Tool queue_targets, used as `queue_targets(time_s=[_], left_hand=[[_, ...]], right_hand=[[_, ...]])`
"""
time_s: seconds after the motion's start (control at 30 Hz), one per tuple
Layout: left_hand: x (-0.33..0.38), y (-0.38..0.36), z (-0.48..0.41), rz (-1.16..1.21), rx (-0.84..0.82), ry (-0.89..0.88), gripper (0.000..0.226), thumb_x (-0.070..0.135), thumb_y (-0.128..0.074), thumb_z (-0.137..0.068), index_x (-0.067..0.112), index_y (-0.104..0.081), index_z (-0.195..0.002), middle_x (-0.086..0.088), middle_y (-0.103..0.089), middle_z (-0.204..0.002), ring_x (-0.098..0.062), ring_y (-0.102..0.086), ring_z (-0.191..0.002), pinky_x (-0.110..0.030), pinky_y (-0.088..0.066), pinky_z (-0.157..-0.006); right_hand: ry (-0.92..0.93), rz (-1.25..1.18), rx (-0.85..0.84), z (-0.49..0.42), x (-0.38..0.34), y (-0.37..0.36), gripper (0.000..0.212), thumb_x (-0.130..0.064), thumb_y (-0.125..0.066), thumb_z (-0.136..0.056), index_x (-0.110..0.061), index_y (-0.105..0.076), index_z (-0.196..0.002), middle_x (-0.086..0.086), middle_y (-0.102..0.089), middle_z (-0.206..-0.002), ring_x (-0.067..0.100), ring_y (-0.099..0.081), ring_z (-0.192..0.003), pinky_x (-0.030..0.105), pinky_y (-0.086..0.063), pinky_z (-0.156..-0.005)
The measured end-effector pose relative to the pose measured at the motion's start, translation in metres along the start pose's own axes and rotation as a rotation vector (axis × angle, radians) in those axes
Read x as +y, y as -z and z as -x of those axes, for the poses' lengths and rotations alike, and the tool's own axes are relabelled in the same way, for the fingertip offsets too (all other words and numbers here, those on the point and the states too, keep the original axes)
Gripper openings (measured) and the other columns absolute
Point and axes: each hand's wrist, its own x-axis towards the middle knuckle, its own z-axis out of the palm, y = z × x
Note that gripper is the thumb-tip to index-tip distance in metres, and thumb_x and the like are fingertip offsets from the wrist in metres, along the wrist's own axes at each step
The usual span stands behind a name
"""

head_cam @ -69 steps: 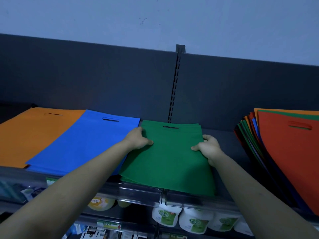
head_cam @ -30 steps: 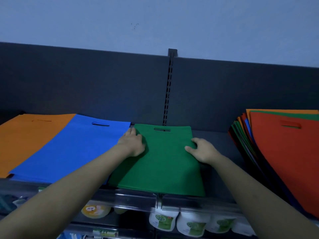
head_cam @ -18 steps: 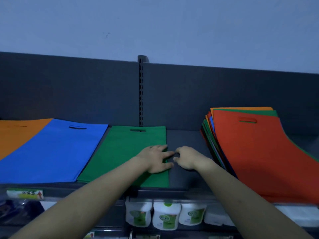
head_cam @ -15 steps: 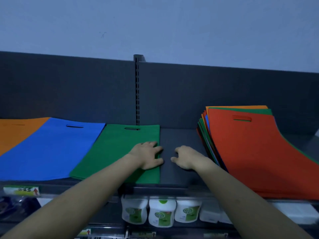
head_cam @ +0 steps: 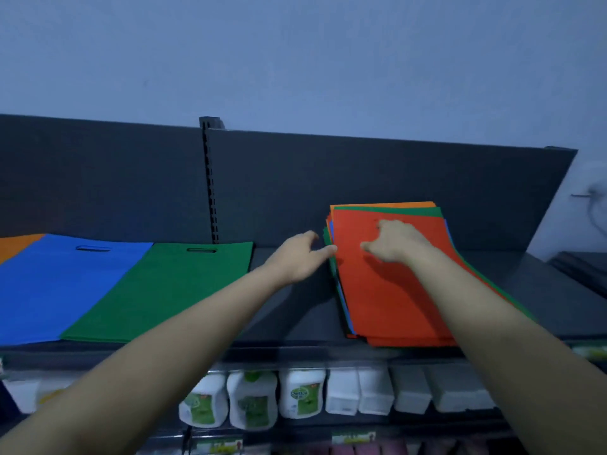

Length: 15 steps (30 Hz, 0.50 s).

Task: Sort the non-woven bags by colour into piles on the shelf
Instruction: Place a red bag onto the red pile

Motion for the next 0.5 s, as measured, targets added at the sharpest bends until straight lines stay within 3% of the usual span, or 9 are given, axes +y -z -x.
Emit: queue_targets(time_s=[0.13, 0.2, 0.27, 0.37, 0.43, 0.5], left_hand=[[0.029, -0.036, 0.0, 0.549, -0.175, 0.375, 0.085, 0.058, -0.061, -0.084, 0.009, -0.031, -0.146, -0.005, -0.044, -0.144, -0.026, -0.045, -0.129, -0.032, -0.035, -0.097], [0.034, -0.052, 0.003, 0.752, -0.309, 0.4, 0.061, 0.053, -0.06, -0.087, 0.016, -0.048, -0.133, 0.003, -0.053, -0.132, -0.019, -0.053, -0.116, -0.032, -0.035, -0.098], [0.039, -0.063, 0.004, 0.843, -0.317, 0.38, 0.045, 0.043, -0.063, -0.089, 0.018, -0.059, -0.125, 0.003, -0.065, -0.115, -0.011, -0.062, -0.095, -0.026, -0.044, -0.085], [0.041, -0.068, 0.0, 0.858, -0.252, 0.416, 0.035, 0.025, -0.071, -0.086, 0.012, -0.062, -0.116, 0.003, -0.067, -0.09, -0.008, -0.063, -0.076, -0.018, -0.047, -0.058], [0.038, -0.07, -0.007, 0.856, -0.246, 0.429, 0.029, 0.02, -0.072, -0.084, 0.014, -0.062, -0.11, 0.004, -0.066, -0.086, -0.009, -0.063, -0.073, -0.017, -0.046, -0.053], [0.035, -0.073, -0.015, 0.834, -0.229, 0.429, 0.032, 0.019, -0.075, -0.082, 0.014, -0.062, -0.11, 0.001, -0.068, -0.091, -0.011, -0.065, -0.077, -0.019, -0.049, -0.058]], right_hand=[[-0.368, -0.069, -0.098, 0.011, 0.095, -0.011, 0.101, -0.081, -0.058, -0.066, -0.015, -0.044, -0.141, 0.01, -0.045, -0.145, 0.033, -0.043, -0.131, 0.044, -0.038, -0.106], [-0.381, -0.106, -0.164, 0.003, 0.135, -0.028, 0.133, -0.102, -0.045, -0.029, -0.026, -0.049, -0.139, 0.006, -0.051, -0.14, 0.032, -0.049, -0.126, 0.047, -0.039, -0.105], [-0.371, -0.123, -0.194, -0.021, 0.172, -0.052, 0.143, -0.106, -0.031, -0.015, -0.034, -0.049, -0.137, 0.002, -0.053, -0.138, 0.031, -0.051, -0.124, 0.049, -0.041, -0.103], [-0.337, -0.154, -0.194, -0.024, 0.175, -0.057, 0.144, -0.106, -0.027, -0.013, -0.035, -0.05, -0.136, -0.001, -0.055, -0.135, 0.029, -0.053, -0.121, 0.049, -0.042, -0.101], [-0.327, -0.185, -0.169, -0.014, 0.164, -0.049, 0.139, -0.106, -0.033, -0.018, -0.032, -0.052, -0.135, 0.001, -0.056, -0.134, 0.031, -0.053, -0.12, 0.049, -0.042, -0.101], [-0.34, -0.202, -0.149, 0.004, 0.148, -0.037, 0.12, -0.099, -0.041, -0.04, -0.029, -0.05, -0.136, 0.004, -0.052, -0.137, 0.033, -0.05, -0.123, 0.051, -0.039, -0.103]])
